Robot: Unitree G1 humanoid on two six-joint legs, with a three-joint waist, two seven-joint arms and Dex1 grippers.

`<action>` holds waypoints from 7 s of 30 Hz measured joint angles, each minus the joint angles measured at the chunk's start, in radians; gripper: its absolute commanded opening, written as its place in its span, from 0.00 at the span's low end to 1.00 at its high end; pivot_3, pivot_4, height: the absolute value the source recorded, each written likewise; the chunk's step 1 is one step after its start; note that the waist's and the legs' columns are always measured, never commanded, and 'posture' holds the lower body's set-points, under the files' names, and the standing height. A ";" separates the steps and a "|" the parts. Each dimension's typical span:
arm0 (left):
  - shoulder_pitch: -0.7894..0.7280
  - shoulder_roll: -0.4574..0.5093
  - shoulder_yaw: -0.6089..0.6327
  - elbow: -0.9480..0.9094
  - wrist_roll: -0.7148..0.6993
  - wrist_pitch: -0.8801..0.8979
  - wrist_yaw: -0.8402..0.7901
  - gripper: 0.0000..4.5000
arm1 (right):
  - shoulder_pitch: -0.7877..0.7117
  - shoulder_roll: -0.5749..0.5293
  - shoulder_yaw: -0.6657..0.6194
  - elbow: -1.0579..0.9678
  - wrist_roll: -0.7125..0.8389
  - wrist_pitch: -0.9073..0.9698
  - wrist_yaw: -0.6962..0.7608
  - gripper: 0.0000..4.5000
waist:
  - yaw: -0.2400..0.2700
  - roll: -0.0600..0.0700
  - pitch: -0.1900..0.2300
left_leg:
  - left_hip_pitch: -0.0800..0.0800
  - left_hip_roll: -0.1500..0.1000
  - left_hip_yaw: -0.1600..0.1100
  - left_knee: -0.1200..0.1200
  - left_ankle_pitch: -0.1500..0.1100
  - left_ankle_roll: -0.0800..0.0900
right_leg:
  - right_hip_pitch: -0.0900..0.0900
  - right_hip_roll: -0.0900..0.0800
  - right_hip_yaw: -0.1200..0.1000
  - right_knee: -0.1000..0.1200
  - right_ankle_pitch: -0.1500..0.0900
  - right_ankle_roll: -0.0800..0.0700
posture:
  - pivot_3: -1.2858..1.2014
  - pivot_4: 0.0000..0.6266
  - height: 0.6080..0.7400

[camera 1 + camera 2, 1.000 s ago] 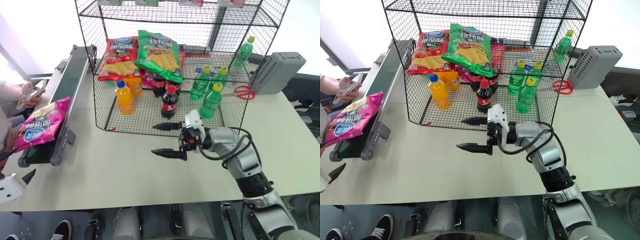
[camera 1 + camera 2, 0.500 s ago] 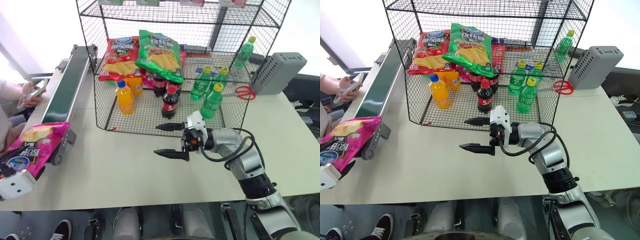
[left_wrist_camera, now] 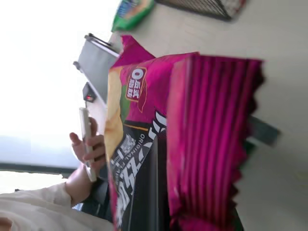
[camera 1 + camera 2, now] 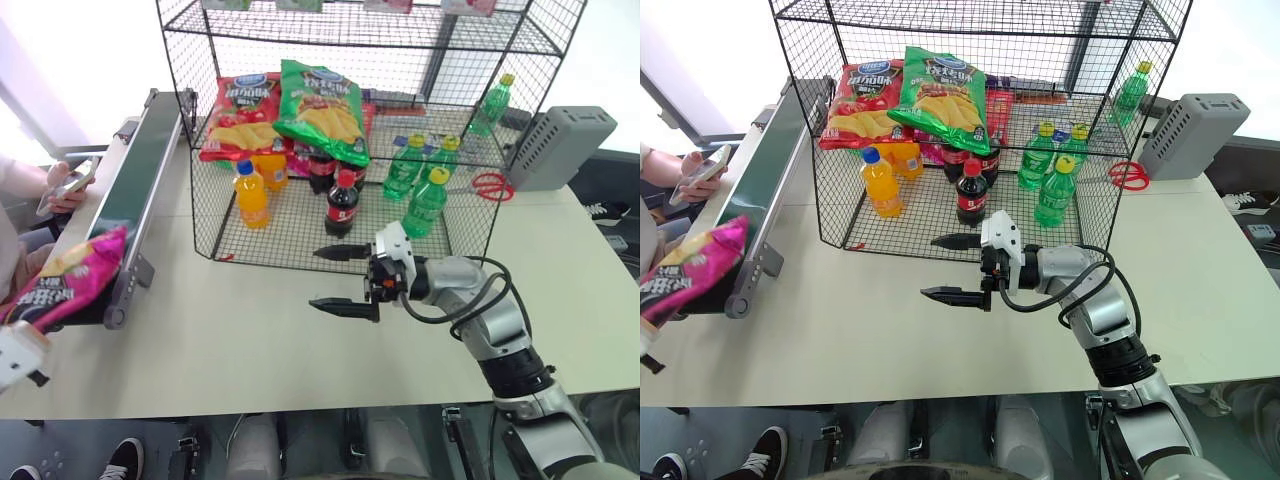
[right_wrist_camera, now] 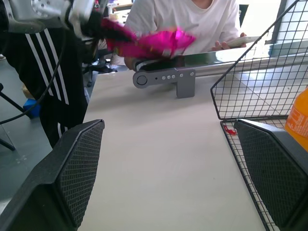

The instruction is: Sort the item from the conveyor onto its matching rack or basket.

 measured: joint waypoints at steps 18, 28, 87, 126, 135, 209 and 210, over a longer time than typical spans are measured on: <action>0.002 -0.014 0.089 -0.711 -1.064 0.981 -0.303 0.01 | -0.014 -0.151 -0.098 -0.047 0.236 0.313 0.121 1.00 | 0.005 0.002 0.001 | 0.002 -0.002 -0.003 0.001 0.000 0.000 | 0.003 0.002 0.001 0.000 -0.001 -0.001 | 0.52 0.24 1.00; -0.405 -0.115 -0.216 -0.699 -1.138 1.103 -0.204 0.01 | 0.049 -0.209 -0.094 -0.051 0.262 0.435 0.136 1.00 | 0.001 0.002 0.001 | 0.002 -0.002 -0.003 0.001 0.000 0.000 | 0.003 0.003 0.001 0.000 0.000 0.000 | 0.52 0.24 1.00; -0.729 -0.308 -0.333 -0.523 -1.160 1.326 -0.155 0.00 | -0.006 -0.114 -0.183 -0.124 0.555 0.700 0.014 0.06 | 0.004 0.001 0.001 | 0.001 -0.003 -0.006 0.002 0.001 -0.001 | 0.004 0.004 0.001 0.000 0.000 0.000 | 0.52 0.24 1.00; -0.742 -0.368 -0.405 -0.361 -0.599 0.985 -0.340 0.93 | 0.050 -0.325 -0.562 0.115 -0.392 -0.584 -0.458 0.05 | 0.019 0.002 0.002 | -0.001 -0.003 -0.004 0.002 0.001 -0.001 | 0.002 0.003 0.001 -0.002 0.000 0.001 | 0.52 0.24 1.00; -0.743 -0.403 -0.442 -0.382 -0.570 0.983 -0.323 0.93 | -0.066 -0.407 -0.385 0.268 -0.743 -0.657 -0.656 0.05 | 0.012 0.002 0.002 | -0.002 -0.003 -0.004 0.002 0.002 -0.002 | 0.002 0.003 0.001 -0.002 0.000 0.001 | 0.52 0.24 1.00; -0.660 -0.518 -0.532 -0.486 -0.438 0.838 -0.216 0.93 | -0.230 -0.425 -0.247 0.118 -0.424 -0.132 -0.265 0.14 | 0.004 0.003 0.002 | -0.002 -0.003 -0.004 0.002 0.002 -0.002 | 0.002 0.003 0.001 -0.002 0.000 0.001 | 0.52 0.24 1.00; -0.658 -0.518 -0.532 -0.484 -0.438 0.834 -0.217 0.93 | -0.229 -0.424 -0.243 0.139 -0.438 -0.148 -0.274 0.03 | 0.004 0.003 0.002 | -0.002 -0.003 -0.004 0.002 0.002 -0.002 | 0.002 0.003 0.001 -0.001 0.000 0.001 | 0.52 0.24 1.00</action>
